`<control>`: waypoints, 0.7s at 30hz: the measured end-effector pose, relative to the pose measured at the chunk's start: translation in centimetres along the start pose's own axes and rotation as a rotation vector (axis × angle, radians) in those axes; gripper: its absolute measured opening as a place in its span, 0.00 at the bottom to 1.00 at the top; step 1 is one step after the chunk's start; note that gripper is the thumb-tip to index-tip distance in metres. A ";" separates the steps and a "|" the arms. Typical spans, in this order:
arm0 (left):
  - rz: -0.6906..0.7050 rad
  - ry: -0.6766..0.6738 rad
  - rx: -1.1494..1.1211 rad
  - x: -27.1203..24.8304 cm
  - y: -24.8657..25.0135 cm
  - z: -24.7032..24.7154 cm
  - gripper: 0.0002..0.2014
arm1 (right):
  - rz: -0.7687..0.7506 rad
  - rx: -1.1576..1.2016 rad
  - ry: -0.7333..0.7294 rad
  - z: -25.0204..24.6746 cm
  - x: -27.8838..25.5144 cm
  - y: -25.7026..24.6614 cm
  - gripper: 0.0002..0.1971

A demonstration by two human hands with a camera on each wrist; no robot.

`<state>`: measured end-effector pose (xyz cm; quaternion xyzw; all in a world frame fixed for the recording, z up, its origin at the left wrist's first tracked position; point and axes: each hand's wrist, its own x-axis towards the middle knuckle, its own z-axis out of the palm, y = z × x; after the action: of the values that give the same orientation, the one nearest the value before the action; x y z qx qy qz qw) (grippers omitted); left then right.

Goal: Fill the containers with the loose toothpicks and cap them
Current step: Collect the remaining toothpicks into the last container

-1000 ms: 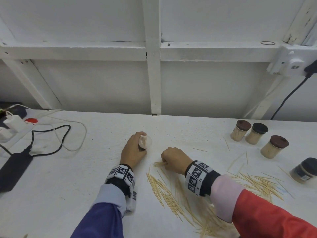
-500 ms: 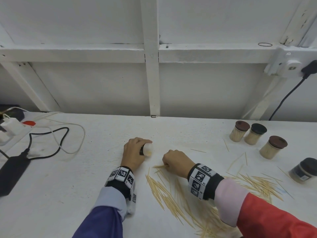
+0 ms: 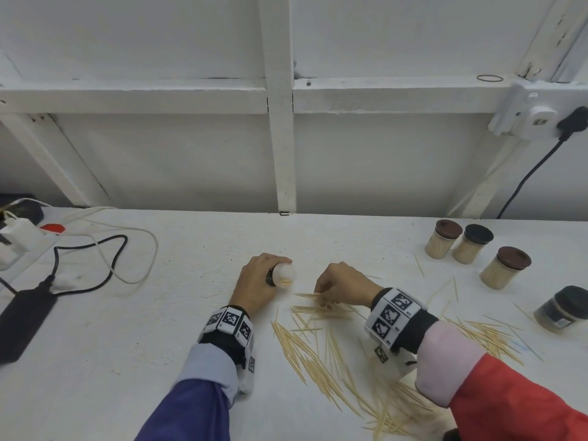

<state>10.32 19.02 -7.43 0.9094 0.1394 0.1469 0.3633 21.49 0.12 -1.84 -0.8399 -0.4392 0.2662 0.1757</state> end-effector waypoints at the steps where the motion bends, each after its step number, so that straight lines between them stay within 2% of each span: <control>1: 0.002 0.000 -0.002 0.0 0.0 0.0 0.24 | 0.004 0.027 -0.004 -0.2 0.1 0.2 0.03; 6: 0.009 -0.014 -0.003 0.1 0.1 0.1 0.23 | 0.025 0.238 0.001 -0.9 0.2 0.5 0.03; 12: 0.043 -0.008 -0.013 0.1 -0.2 0.1 0.24 | 0.076 0.335 0.014 -0.9 1.1 0.1 0.03; 16: 0.052 -0.018 -0.005 0.2 -0.3 0.2 0.25 | 0.075 0.248 0.007 -1.3 2.1 -1.1 0.05; 21: 0.053 -0.045 -0.007 0.2 -0.1 0.2 0.27 | 0.035 -0.037 0.047 -1.7 3.3 -3.9 0.07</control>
<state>10.56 19.03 -7.65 0.9145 0.1065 0.1365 0.3655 21.58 4.96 0.62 -0.8566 -0.4248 0.2412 0.1659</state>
